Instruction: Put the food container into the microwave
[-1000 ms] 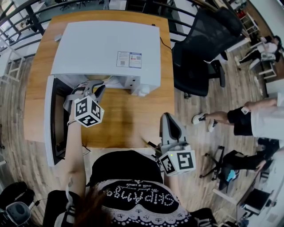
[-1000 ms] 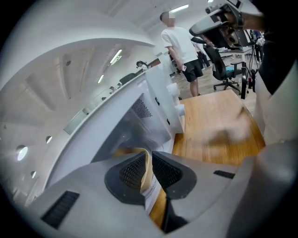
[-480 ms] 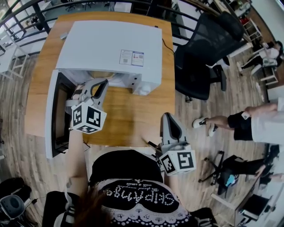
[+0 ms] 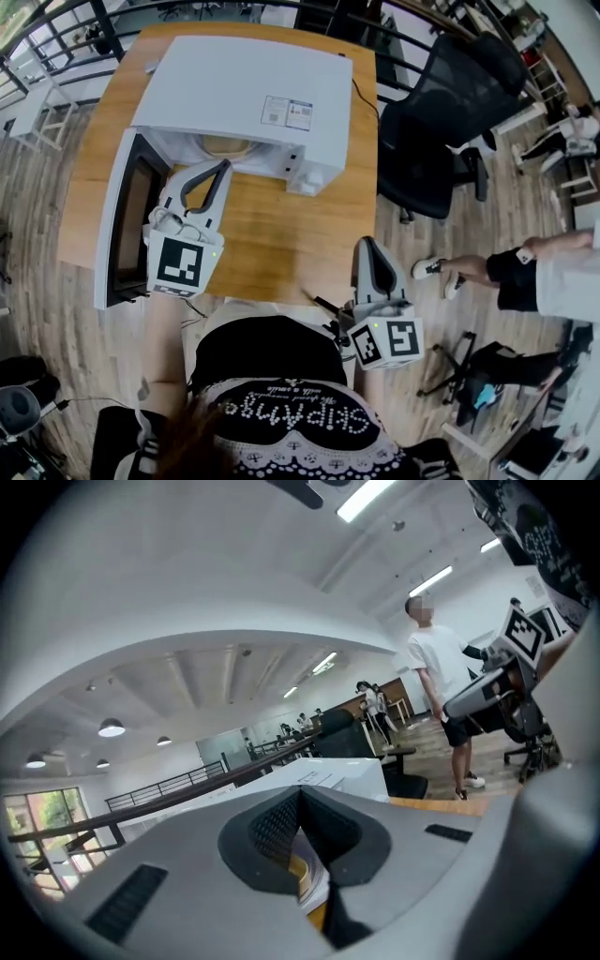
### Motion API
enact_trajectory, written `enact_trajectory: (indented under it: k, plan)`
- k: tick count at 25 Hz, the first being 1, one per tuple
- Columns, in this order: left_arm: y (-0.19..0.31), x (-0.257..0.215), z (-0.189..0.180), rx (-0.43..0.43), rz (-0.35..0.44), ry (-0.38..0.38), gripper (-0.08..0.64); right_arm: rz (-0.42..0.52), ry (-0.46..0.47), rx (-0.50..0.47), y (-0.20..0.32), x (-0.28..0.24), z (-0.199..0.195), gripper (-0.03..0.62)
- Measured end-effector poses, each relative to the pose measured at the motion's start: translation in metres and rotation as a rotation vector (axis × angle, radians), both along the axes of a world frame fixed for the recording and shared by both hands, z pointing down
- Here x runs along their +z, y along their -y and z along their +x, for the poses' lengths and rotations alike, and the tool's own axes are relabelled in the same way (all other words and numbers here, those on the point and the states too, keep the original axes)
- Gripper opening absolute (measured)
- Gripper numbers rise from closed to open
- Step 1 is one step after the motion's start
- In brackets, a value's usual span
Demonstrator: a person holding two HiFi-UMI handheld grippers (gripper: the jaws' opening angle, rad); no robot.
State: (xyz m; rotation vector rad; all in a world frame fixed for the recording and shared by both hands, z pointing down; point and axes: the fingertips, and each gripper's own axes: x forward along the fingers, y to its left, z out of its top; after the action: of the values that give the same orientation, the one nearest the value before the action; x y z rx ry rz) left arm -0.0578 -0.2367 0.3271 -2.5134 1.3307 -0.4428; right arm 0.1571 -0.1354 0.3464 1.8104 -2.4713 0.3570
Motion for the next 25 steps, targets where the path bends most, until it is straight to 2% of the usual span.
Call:
enact_trajectory:
  k: [8, 14, 19, 25]
  plan:
    - [-0.029, -0.027, -0.016, -0.107, -0.032, -0.264, 0.029, 0.022, 0.013, -0.035, -0.002, -0.001, 0.009, 0.038]
    - [-0.060, -0.050, -0.038, -0.152, 0.012, -0.424, 0.029, 0.038, 0.005, -0.057, -0.005, -0.005, 0.013, 0.038]
    - [-0.087, -0.050, -0.044, -0.201, 0.022, -0.424, 0.029, 0.048, 0.002, -0.049, -0.010, -0.011, 0.022, 0.038]
    - [-0.112, -0.038, -0.043, -0.220, -0.018, -0.427, 0.029, 0.061, 0.021, -0.038, -0.019, -0.024, 0.033, 0.038]
